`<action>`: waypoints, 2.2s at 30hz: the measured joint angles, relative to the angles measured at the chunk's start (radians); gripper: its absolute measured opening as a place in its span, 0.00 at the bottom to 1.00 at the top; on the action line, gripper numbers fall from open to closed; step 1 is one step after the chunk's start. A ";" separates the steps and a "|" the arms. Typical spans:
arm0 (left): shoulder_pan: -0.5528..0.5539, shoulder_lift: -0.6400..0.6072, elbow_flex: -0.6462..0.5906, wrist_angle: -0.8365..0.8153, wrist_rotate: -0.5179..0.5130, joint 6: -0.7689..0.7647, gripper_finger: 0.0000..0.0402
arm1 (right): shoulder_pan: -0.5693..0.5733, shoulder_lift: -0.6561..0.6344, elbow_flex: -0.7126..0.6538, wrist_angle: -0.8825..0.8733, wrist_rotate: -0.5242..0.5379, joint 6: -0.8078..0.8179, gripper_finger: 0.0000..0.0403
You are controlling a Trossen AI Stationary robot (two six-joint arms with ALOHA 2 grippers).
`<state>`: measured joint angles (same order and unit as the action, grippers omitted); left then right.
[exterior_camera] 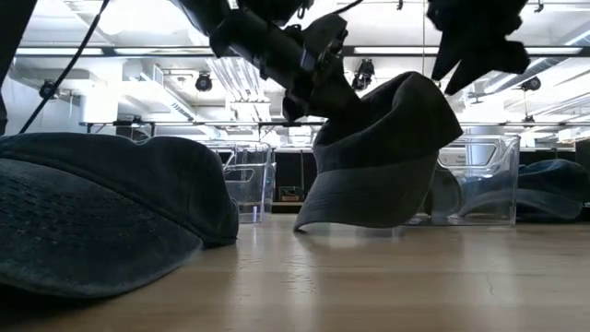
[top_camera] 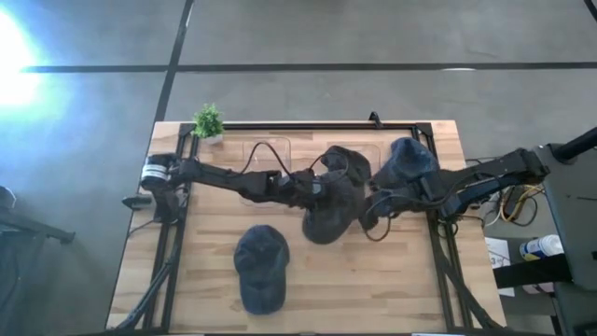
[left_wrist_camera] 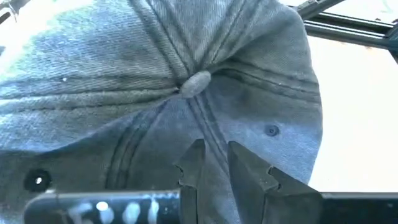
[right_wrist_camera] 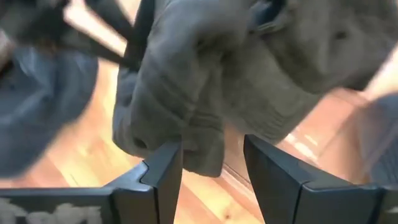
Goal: Pick & Place hat
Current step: Put the gray cap into the right transparent bin
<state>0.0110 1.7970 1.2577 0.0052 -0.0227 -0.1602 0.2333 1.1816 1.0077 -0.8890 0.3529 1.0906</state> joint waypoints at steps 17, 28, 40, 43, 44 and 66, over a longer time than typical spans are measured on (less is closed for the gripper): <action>0.003 -0.004 -0.010 -0.015 -0.001 0.007 0.16 | 0.030 0.055 0.077 0.175 -0.072 -0.075 0.44; 0.003 -0.004 -0.010 0.021 0.000 0.007 0.16 | -0.013 0.132 -0.009 0.330 -0.156 0.013 0.66; -0.028 -0.034 -0.013 0.003 0.000 0.008 0.16 | -0.060 0.150 -0.007 0.316 -0.040 0.021 0.22; -0.043 -0.069 -0.016 -0.003 -0.002 0.007 0.16 | -0.075 0.129 -0.007 0.297 -0.031 -0.036 0.06; -0.049 -0.084 -0.018 -0.019 -0.003 0.007 0.16 | -0.081 0.121 -0.005 0.290 -0.032 -0.048 0.05; -0.206 -0.339 -0.019 -0.201 -0.240 -0.051 0.16 | -0.545 -0.094 0.113 -0.039 -0.367 -0.588 0.02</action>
<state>-0.1947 1.4582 1.2385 -0.1954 -0.2630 -0.2114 -0.3121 1.0876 1.1206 -0.9280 -0.0141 0.5025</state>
